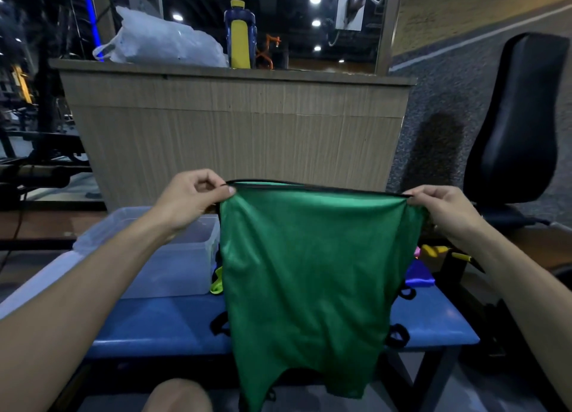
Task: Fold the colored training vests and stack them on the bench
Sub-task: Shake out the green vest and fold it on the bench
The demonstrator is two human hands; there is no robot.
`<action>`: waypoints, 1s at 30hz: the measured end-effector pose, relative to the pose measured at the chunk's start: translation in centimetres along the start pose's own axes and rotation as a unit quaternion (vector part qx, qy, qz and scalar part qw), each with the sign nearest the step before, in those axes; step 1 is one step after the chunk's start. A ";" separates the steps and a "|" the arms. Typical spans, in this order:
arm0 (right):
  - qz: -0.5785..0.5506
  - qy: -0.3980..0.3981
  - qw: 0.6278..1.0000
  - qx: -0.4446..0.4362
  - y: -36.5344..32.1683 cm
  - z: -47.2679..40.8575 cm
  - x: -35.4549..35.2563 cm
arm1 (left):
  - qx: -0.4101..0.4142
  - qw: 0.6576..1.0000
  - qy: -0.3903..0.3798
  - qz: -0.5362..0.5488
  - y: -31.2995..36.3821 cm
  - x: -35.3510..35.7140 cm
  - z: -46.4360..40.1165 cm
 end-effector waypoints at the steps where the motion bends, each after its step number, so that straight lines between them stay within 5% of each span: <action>1: 0.017 -0.009 1.000 0.005 0.3 0.1 -0.1 | -0.026 0.998 -0.015 0.059 -0.3 0.4 -0.1; 4: 0.065 -0.033 0.997 0.014 1.3 0.5 -0.2 | -0.036 0.995 -0.027 0.086 -0.2 1.2 -0.2; 6: 0.075 -0.044 0.996 0.020 1.9 0.7 -0.1 | 0.048 0.996 0.026 -0.064 0.9 0.6 -0.3; 8: 0.064 -0.059 0.996 0.028 2.2 0.9 0.3 | 0.154 0.937 0.098 -0.299 2.4 0.6 -0.1; 10: 0.046 -0.076 0.996 0.032 2.2 1.1 0.7 | 0.192 0.892 0.113 -0.394 2.7 1.0 -0.1; 15: -0.003 -0.100 0.993 0.058 2.4 1.7 0.4 | -0.021 0.987 -0.055 -0.149 -0.2 0.2 -0.9; 24: -0.281 -0.094 0.948 0.112 2.3 3.5 0.7 | -0.073 0.957 -0.230 0.159 0.1 0.7 1.2; 27: -0.314 -0.072 0.939 0.118 2.3 3.5 1.4 | -0.101 0.958 -0.147 0.226 0.0 0.3 0.0; 30: -0.249 -0.040 0.956 0.148 3.2 3.1 2.7 | -0.147 0.986 0.021 0.079 -1.7 -0.6 -1.5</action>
Point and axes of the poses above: each hand's wrist, its own z-axis away from the middle knuckle, its own x-axis out of the palm, y = z × x, the point moved 8 cm from there along -z, towards the middle knuckle, and after that the axes turned 10 degrees about -x, right-handed, at the moved point
